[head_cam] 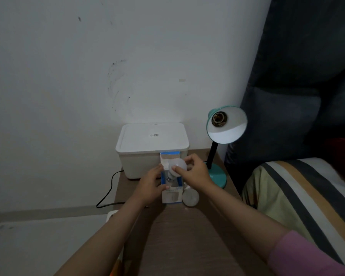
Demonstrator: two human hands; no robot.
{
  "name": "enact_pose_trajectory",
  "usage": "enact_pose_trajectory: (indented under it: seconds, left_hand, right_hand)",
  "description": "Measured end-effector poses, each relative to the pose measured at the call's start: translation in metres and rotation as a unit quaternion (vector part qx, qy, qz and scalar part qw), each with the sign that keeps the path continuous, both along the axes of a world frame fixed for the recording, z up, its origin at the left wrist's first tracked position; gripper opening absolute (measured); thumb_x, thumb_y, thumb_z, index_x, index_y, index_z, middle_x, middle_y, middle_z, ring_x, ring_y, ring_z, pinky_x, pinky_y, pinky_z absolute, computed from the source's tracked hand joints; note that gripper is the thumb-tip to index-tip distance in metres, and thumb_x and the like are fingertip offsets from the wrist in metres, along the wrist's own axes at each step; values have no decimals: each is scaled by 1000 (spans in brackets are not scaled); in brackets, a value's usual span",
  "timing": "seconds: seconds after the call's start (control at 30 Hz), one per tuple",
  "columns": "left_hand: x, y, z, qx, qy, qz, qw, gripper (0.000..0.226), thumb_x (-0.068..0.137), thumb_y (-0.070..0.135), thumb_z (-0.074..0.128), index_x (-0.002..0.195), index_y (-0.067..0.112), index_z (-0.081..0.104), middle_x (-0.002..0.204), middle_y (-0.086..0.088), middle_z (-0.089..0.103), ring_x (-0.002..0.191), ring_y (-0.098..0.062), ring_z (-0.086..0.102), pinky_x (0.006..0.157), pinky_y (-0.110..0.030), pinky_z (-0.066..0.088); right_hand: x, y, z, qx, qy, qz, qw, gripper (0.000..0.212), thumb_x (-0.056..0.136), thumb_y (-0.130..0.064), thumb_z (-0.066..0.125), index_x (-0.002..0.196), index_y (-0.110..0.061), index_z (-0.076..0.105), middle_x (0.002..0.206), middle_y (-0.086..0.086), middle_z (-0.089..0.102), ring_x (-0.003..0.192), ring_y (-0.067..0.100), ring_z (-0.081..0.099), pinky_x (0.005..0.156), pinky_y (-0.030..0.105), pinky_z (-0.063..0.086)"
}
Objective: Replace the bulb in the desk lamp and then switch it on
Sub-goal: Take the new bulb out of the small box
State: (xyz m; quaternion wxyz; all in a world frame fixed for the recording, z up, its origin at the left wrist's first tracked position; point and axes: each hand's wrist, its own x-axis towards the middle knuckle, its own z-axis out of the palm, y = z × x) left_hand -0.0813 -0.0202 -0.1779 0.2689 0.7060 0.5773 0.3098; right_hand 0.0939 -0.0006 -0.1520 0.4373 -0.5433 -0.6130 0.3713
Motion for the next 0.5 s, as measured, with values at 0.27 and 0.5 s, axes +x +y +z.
enact_pose_trajectory:
  seconds: [0.27, 0.5]
  left_hand:
    - [3, -2, 0, -17, -19, 20, 999, 76, 78, 17, 71, 142, 16, 30, 146, -2, 37, 126, -14, 43, 92, -22, 38]
    - [4, -6, 3, -19, -27, 25, 999, 73, 79, 16, 70, 141, 16, 30, 145, -2, 38, 127, -15, 41, 91, -22, 39]
  right_hand:
    - [9, 4, 23, -20, 112, 27, 993, 16, 68, -25, 51, 69, -19, 66, 85, 10, 62, 80, 22, 54, 65, 32, 42]
    - [8, 0, 17, 7, -13, 5, 1000, 22, 85, -25, 65, 69, -11, 61, 68, 3, 59, 64, 11, 54, 60, 23, 43]
